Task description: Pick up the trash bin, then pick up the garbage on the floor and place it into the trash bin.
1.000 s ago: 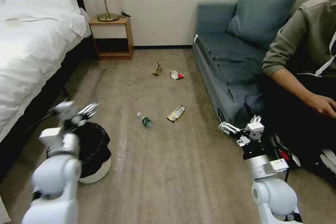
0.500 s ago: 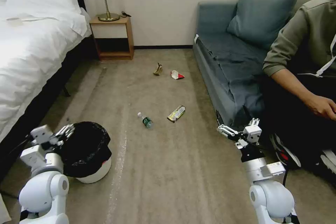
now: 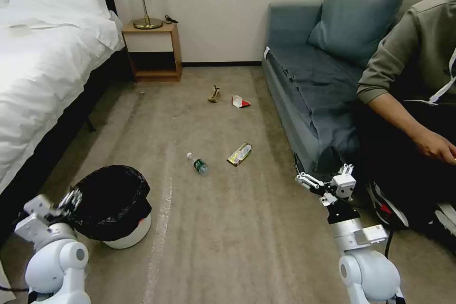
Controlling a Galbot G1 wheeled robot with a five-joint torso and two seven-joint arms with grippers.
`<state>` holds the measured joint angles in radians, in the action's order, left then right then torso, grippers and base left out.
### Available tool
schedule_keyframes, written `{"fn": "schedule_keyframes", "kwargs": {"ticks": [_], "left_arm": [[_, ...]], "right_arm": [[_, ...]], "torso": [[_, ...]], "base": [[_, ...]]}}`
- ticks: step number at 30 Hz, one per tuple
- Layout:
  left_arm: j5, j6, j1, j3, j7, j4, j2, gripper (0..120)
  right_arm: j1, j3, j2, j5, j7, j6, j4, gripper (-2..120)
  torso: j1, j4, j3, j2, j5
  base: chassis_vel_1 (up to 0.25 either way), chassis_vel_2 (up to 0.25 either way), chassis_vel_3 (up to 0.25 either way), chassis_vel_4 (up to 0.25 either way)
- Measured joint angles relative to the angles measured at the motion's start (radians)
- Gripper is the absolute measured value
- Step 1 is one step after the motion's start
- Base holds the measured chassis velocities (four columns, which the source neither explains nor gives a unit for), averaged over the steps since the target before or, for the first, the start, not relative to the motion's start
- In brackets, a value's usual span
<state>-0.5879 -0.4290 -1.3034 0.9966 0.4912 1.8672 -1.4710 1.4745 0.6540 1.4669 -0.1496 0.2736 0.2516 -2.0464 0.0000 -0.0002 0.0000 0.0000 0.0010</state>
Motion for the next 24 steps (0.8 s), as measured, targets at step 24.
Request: {"fn": "schedule_keyframes", "kwargs": {"ticks": [24], "left_arm": [[-0.061,-0.03,0.063,-0.056,-0.009,-0.144,0.02,72]], "right_arm": [[0.052,0.014,0.003,0.012,0.024,0.047,-0.01,100]], "torso": [[0.0,0.0003,0.0,0.0,-0.0001]], "base": [[0.0,0.0,0.0,0.0]]}}
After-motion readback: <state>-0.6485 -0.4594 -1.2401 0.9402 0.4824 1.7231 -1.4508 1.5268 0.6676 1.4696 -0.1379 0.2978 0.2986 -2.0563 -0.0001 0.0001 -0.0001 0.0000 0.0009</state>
